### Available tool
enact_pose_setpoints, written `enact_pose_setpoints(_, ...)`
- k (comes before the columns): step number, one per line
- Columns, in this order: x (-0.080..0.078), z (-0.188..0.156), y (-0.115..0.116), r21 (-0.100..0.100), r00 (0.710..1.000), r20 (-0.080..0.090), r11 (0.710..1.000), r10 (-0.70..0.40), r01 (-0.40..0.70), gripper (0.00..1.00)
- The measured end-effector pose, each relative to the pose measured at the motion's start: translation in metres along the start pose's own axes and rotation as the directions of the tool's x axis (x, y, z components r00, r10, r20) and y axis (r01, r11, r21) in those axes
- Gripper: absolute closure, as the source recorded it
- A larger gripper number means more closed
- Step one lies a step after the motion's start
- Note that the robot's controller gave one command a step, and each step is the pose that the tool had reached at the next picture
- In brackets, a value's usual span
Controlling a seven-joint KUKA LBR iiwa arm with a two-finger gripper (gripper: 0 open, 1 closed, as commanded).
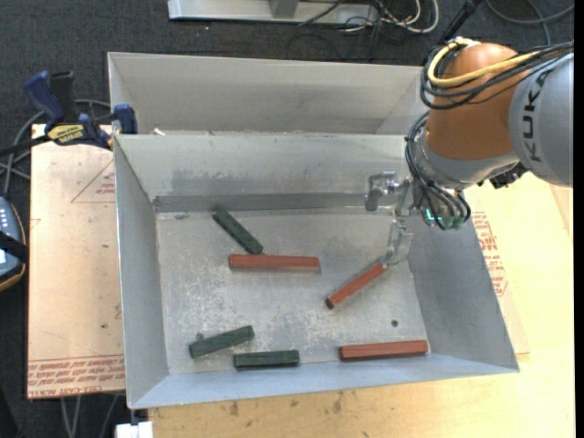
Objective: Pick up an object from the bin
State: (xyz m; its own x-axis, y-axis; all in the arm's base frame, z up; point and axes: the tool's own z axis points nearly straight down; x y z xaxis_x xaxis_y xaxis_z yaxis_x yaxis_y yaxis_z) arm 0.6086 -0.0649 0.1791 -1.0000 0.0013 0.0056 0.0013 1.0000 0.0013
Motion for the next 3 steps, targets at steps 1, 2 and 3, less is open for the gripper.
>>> enact_pose_setpoints(1,0.0388,0.1061,-0.0102,-0.001,0.985,-0.001,0.985,-0.172,0.172,0.0)
enact_pose_setpoints(2,0.0361,0.1024,-0.0099,0.001,0.985,0.006,0.985,-0.174,0.174,1.0)
enact_pose_setpoints(3,0.0361,0.1024,-0.0097,0.001,0.985,0.007,0.985,-0.174,0.174,0.0)
